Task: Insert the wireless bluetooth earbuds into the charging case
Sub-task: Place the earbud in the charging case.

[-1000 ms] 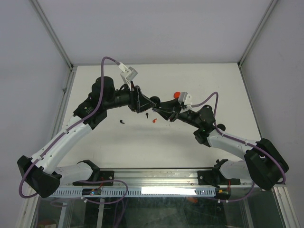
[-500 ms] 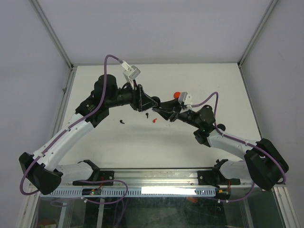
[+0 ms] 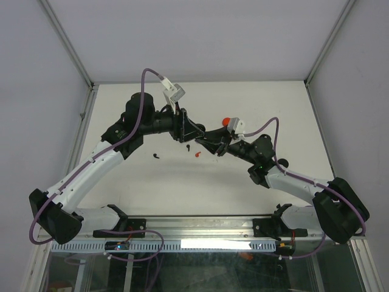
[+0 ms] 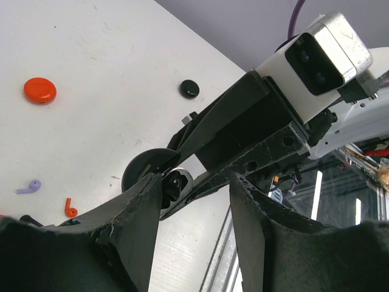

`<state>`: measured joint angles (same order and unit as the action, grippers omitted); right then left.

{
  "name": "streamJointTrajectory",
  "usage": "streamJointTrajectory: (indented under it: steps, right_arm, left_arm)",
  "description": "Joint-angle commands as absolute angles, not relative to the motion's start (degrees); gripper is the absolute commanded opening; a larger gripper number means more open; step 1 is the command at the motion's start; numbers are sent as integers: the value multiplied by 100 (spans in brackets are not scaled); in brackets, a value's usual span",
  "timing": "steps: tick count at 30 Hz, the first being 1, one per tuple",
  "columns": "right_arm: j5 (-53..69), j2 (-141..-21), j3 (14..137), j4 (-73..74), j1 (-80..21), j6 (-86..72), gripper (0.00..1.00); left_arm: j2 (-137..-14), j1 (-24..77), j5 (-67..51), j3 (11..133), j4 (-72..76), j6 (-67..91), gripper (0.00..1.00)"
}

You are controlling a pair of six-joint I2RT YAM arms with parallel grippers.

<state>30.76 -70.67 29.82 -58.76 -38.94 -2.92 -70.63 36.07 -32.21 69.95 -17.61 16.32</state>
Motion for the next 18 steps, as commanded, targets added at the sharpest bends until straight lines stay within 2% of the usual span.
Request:
streamJointTrajectory:
  steps: [1, 18]
  right_arm:
    - [3261, -6847, 3116, -6262, -3943, -229, 0]
    - [3020, -6758, 3030, -6221, -3933, -210, 0]
  left_arm:
    - [-7102, 3700, -3701, 7211, -1644, 1314, 49]
    - [-6737, 3700, -3331, 7119, -1645, 1268, 61]
